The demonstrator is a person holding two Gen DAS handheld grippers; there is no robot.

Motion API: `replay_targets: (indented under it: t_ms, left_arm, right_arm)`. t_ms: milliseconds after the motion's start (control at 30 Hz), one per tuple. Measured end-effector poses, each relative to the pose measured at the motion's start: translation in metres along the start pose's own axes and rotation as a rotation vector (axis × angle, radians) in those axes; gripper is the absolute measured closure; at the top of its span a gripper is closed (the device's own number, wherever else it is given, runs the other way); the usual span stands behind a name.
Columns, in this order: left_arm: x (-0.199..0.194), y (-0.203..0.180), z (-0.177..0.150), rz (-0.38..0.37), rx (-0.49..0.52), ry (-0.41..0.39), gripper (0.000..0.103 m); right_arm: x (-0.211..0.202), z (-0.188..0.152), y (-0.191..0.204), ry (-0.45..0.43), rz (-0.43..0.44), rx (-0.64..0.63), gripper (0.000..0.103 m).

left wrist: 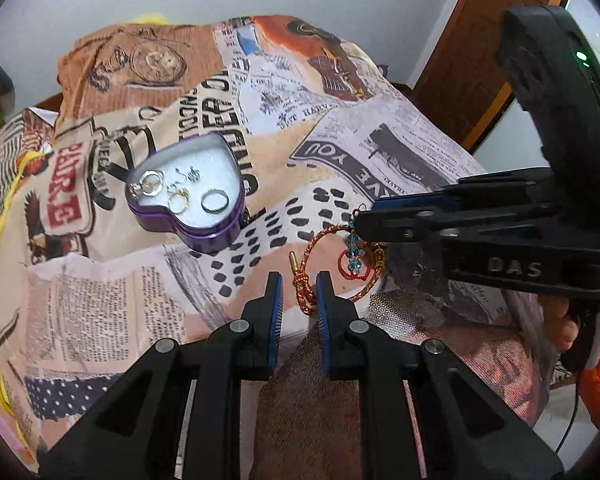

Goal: Organize jewelry

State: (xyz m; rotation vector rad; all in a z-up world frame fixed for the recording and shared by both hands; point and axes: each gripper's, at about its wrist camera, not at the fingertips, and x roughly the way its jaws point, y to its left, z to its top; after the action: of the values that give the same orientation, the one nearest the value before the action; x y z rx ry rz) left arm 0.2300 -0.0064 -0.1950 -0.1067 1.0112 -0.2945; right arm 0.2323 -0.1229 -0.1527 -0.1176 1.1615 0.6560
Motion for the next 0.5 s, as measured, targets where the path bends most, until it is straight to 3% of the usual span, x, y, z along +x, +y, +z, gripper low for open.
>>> replay_targets:
  t_ms: [100,333,400,500]
  left_arm:
    - [0.005,0.001,0.0,-0.013,-0.01,0.01,0.088]
    - [0.011,0.0,-0.001,-0.014,-0.009,0.007,0.088]
    - [0.011,0.001,-0.002,-0.016,-0.015,0.006,0.088]
    - [0.012,0.002,-0.003,-0.017,-0.023,0.004,0.088]
  right_arm:
    - [0.01,0.003,-0.002,0.017,0.027,0.015,0.086]
    - [0.017,0.003,0.003,-0.005,-0.003,-0.049,0.086]
    - [0.016,0.0,0.005,-0.016,-0.009,-0.066,0.096]
    - [0.01,-0.002,0.007,-0.043,-0.023,-0.08,0.096]
